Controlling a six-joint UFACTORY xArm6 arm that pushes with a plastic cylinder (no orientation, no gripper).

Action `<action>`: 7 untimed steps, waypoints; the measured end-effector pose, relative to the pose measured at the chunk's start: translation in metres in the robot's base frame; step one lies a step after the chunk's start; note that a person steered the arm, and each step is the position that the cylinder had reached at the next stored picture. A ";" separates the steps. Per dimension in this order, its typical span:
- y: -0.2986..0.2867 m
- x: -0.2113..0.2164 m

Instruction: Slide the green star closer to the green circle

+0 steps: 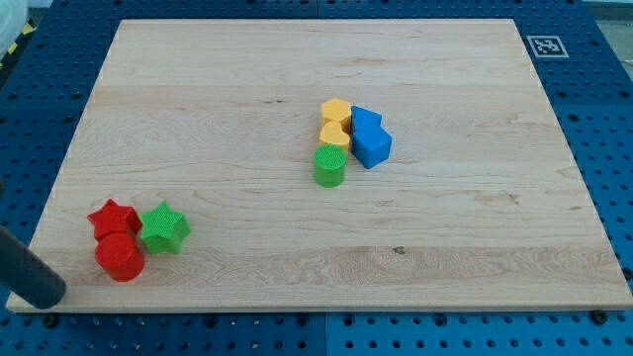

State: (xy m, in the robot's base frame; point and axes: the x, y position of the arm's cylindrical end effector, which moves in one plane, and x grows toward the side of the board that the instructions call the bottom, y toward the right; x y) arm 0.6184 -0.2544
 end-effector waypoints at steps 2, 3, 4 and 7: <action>0.039 -0.001; 0.059 -0.008; 0.096 -0.011; 0.084 -0.059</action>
State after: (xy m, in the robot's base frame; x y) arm 0.5592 -0.1706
